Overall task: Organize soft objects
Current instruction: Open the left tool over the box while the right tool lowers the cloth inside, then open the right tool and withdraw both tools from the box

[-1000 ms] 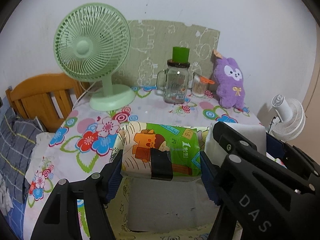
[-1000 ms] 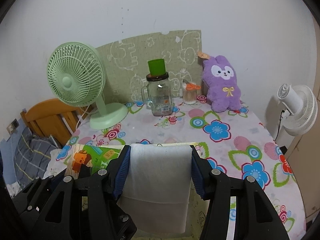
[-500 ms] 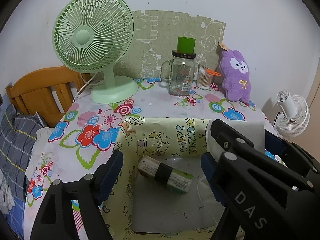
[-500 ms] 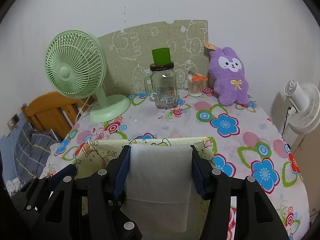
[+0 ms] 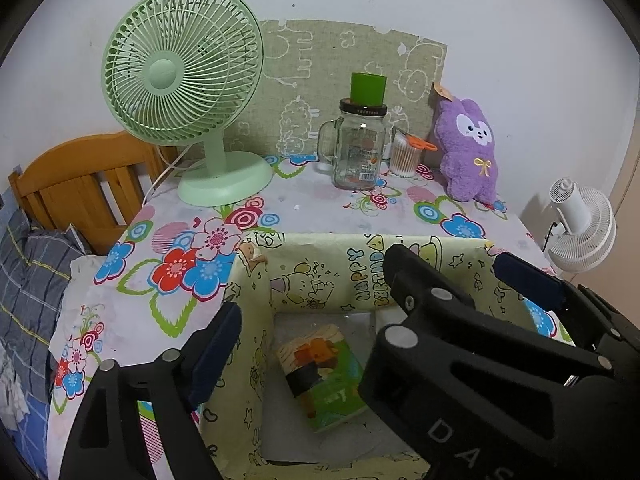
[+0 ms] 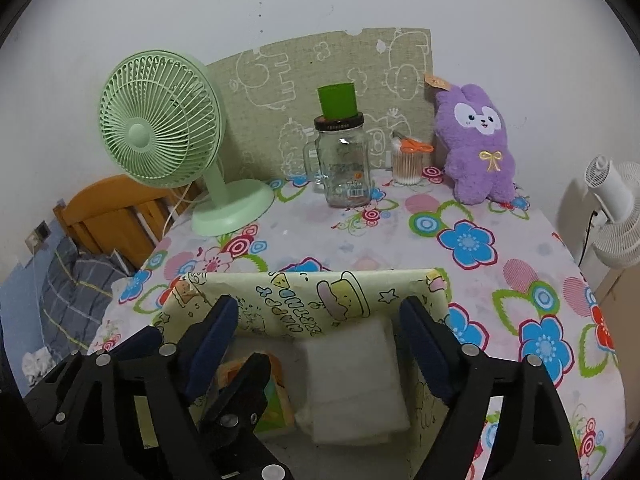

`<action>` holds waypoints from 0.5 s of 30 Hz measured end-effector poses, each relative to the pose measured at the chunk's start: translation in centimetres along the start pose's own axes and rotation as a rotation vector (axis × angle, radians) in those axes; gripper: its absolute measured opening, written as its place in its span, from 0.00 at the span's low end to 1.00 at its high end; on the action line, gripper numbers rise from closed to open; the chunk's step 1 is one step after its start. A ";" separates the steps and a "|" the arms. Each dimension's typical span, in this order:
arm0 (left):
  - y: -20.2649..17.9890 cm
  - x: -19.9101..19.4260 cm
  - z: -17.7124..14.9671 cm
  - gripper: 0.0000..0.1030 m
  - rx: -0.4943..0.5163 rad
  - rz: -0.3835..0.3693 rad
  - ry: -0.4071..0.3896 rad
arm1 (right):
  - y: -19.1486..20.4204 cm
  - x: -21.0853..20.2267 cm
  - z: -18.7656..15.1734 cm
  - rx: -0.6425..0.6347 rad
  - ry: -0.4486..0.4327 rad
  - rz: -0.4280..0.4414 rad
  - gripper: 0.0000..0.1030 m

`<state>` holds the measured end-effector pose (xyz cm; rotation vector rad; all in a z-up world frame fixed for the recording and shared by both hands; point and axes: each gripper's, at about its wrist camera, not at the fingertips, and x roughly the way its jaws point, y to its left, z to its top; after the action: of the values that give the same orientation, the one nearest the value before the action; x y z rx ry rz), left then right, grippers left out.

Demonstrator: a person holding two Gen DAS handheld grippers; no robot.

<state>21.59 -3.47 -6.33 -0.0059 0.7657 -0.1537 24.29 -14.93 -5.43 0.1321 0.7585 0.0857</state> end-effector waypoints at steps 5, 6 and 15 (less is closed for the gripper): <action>-0.3 -1.0 0.0 0.94 0.007 0.018 -0.021 | 0.1 -0.9 0.1 -0.006 -0.010 -0.016 0.87; -0.3 -1.2 0.0 0.95 0.007 0.023 -0.027 | 0.2 -1.3 0.1 -0.011 -0.015 -0.020 0.87; -0.3 -4.0 -0.1 0.96 0.018 0.030 -0.075 | 0.6 -4.1 0.2 -0.016 -0.053 -0.018 0.90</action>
<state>18.66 -3.24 -3.63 0.0174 0.6892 -0.1308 21.41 -14.88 -2.44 0.1120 0.7057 0.0704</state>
